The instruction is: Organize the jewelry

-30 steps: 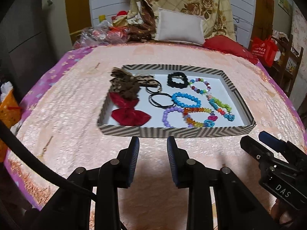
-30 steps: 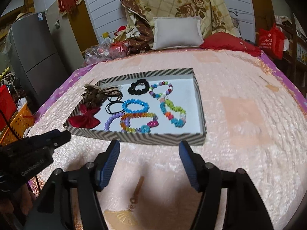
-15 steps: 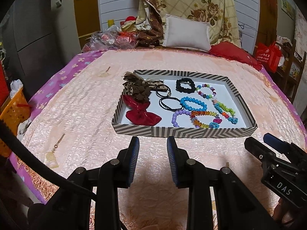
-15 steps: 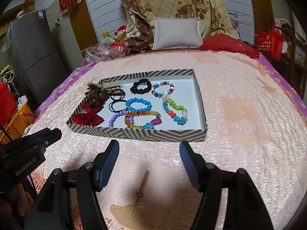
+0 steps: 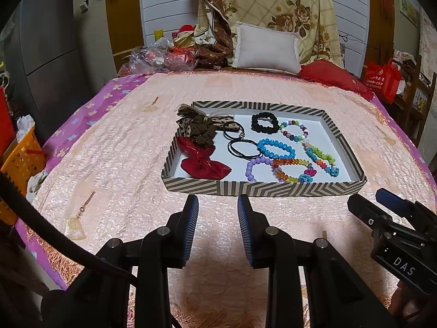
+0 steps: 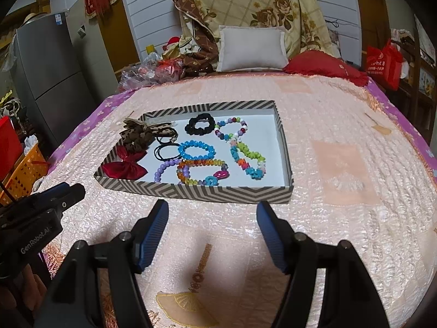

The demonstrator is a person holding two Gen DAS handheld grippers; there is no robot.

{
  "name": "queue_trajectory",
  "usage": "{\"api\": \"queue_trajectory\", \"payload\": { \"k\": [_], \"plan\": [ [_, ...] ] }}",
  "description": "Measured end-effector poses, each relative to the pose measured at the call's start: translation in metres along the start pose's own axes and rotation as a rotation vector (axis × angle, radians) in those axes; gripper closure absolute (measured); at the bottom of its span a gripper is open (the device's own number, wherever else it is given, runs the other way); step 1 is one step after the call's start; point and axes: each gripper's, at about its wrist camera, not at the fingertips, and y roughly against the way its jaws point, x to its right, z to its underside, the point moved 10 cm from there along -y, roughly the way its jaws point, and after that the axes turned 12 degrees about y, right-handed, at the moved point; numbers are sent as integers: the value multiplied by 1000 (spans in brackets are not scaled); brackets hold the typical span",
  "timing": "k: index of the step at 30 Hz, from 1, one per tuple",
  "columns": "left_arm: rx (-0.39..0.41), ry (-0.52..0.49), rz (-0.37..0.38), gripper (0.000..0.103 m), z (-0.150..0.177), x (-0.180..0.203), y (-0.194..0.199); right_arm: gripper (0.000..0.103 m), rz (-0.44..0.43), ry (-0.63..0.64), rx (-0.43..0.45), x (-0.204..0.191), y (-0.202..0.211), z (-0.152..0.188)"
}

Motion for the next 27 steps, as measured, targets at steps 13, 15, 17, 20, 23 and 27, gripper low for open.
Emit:
{"api": "queue_trajectory", "payload": {
  "k": [13, 15, 17, 20, 23, 27],
  "plan": [
    [-6, 2, 0, 80, 1, 0, -2, 33, -6, 8, -13, -2, -6, 0],
    [-7, 3, -1, 80, 1, 0, -2, 33, -7, 8, -15, -2, -7, 0],
    [-8, 2, -1, 80, 1, 0, -2, 33, -10, 7, -17, -2, -8, 0],
    [-9, 2, 0, 80, 1, 0, -3, 33, -9, 8, -16, -2, -8, 0],
    [-10, 3, -1, 80, 2, 0, -4, 33, -13, 4, -19, -3, -8, 0],
    [-13, 3, -1, 80, 3, 0, -6, 33, -14, 5, -23, -2, -10, 1]
  ]
}}
